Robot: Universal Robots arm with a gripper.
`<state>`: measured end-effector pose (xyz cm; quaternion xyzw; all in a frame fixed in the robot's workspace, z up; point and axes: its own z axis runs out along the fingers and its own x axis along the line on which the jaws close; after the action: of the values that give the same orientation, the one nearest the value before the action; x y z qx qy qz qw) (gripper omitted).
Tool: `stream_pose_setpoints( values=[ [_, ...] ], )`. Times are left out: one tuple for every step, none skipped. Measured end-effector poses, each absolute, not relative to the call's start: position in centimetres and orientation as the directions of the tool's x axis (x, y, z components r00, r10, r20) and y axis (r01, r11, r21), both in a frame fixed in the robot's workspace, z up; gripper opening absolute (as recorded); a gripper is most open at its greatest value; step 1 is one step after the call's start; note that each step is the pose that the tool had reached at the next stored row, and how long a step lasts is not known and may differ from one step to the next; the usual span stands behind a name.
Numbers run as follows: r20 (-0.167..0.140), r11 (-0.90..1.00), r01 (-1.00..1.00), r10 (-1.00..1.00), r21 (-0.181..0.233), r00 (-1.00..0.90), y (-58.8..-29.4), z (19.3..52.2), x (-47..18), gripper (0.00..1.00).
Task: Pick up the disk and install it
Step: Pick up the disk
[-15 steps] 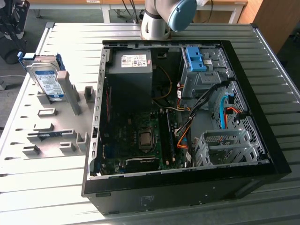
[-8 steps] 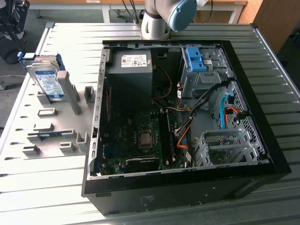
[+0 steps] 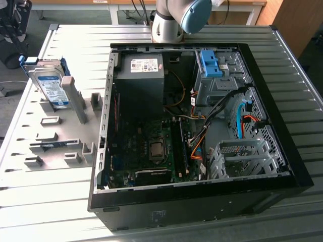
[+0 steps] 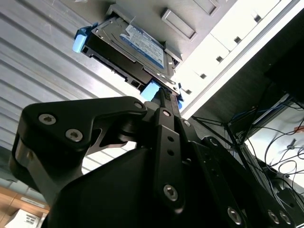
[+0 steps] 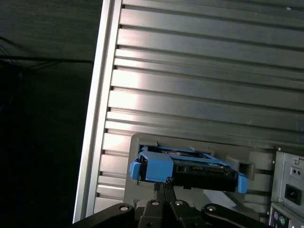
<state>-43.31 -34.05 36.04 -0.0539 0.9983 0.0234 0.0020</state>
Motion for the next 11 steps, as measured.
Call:
stream_pose_setpoints(
  values=[
    [-0.006,0.993,-0.110,-0.110,0.046,-0.994,-34.05,36.04,-43.31,0.11],
    [-0.006,0.993,-0.113,-0.112,0.046,-0.994,-34.05,36.04,-43.31,0.11],
    [-0.007,0.992,-0.115,-0.115,0.046,-0.993,-34.05,36.04,-43.31,0.11],
    [-0.006,0.992,-0.117,-0.117,0.046,-0.993,-34.05,36.04,-43.31,0.11],
    [-0.007,0.992,-0.120,-0.119,0.047,-0.993,-34.05,36.04,-43.31,0.11],
    [-0.006,0.991,-0.122,-0.122,0.047,-0.993,-34.05,36.04,-43.31,0.11],
    [-0.006,0.991,-0.124,-0.124,0.046,-0.992,-34.05,36.04,-43.31,0.11],
    [-0.006,0.991,-0.127,-0.126,0.046,-0.992,-34.05,36.04,-43.31,0.11],
    [-0.006,0.991,-0.129,-0.129,0.046,-0.992,-34.05,36.04,-43.31,0.11],
    [-0.006,0.990,-0.131,-0.131,0.047,-0.991,-34.05,36.04,-43.31,0.11],
    [-0.006,0.990,-0.133,-0.133,0.047,-0.991,-34.05,36.04,-43.31,0.11]
  ],
)
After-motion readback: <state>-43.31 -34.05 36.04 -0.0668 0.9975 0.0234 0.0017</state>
